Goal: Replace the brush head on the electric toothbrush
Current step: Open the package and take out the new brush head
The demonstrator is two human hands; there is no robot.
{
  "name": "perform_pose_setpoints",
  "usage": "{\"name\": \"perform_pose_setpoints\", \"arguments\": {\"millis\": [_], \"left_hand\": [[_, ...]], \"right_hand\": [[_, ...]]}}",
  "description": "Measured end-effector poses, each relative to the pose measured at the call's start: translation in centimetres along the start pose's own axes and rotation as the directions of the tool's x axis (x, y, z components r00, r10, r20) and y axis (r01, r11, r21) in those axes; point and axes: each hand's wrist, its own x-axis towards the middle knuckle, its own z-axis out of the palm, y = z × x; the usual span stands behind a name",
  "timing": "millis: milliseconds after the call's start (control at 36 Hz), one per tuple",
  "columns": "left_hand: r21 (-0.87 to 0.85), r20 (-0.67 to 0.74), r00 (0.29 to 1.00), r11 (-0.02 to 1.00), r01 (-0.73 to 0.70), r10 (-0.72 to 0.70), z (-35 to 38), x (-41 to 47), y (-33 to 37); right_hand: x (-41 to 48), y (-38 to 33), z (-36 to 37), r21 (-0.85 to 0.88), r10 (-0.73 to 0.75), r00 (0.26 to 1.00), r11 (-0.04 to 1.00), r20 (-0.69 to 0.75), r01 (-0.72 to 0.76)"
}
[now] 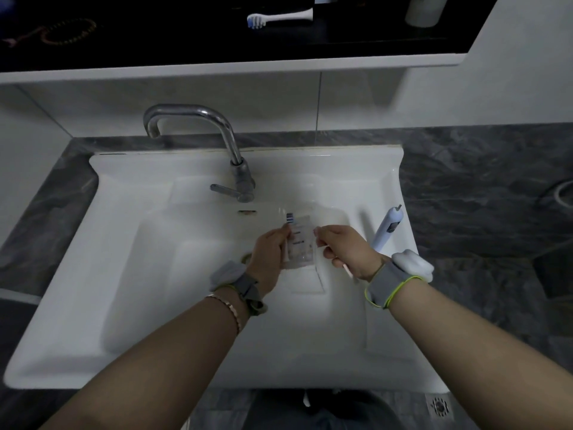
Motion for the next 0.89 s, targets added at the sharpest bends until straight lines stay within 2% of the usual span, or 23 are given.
{"name": "perform_pose_setpoints", "arguments": {"millis": [111, 167, 222, 306, 389, 472, 528, 639, 750, 889], "left_hand": [[0.05, 0.005, 1.0, 0.999, 0.005, -0.005, 0.1, -0.3, 0.1], [0.072, -0.026, 1.0, 0.997, 0.007, -0.005, 0.4, -0.5, 0.3], [0.023, -0.091, 0.995, 0.999, 0.042, -0.04, 0.6, -0.6, 0.5], [0.023, -0.219, 0.976, 0.999, 0.028, -0.023, 0.2, -0.3, 0.5], [0.073, -0.15, 0.988, 0.997, 0.038, -0.027, 0.0, -0.4, 0.4], [0.041, -0.037, 0.998, 0.998, 0.056, -0.055, 0.5, -1.3, 0.7], [0.018, 0.024, 0.998, 0.998, 0.056, -0.057, 1.0, -1.7, 0.9], [0.088, 0.029, 1.0, 0.996, 0.0, -0.003, 1.8, -2.0, 1.0], [0.16, 0.034, 0.997, 0.984, -0.072, 0.067, 2.1, -2.1, 0.8], [0.197, -0.038, 0.993, 0.975, -0.105, 0.115, 2.3, -2.0, 0.7]], "right_hand": [[-0.1, 0.1, -0.1, -0.135, -0.03, 1.0, 0.99, -0.002, 0.029], [0.2, 0.3, -0.1, -0.292, -0.127, 0.984, 0.953, -0.129, 0.085], [0.5, 0.4, -0.4, -0.408, -0.264, 0.91, 0.905, -0.319, 0.12], [0.4, -0.3, -0.8, -0.313, -0.349, 0.817, 0.924, -0.459, 0.218], [0.5, -1.1, -0.6, -0.278, -0.381, 0.841, 0.916, -0.384, 0.289], [0.6, -0.8, 0.2, -0.297, -0.321, 0.914, 0.923, -0.248, 0.243], [0.7, -0.3, 0.7, -0.312, -0.294, 0.933, 0.924, -0.21, 0.221], [0.0, -0.1, 1.2, -0.335, -0.286, 0.929, 0.921, -0.235, 0.199], [-0.7, -0.7, 1.3, -0.464, -0.342, 0.895, 0.867, -0.285, 0.184], [-0.8, -1.0, 0.9, -0.517, -0.366, 0.877, 0.84, -0.31, 0.168]]}}
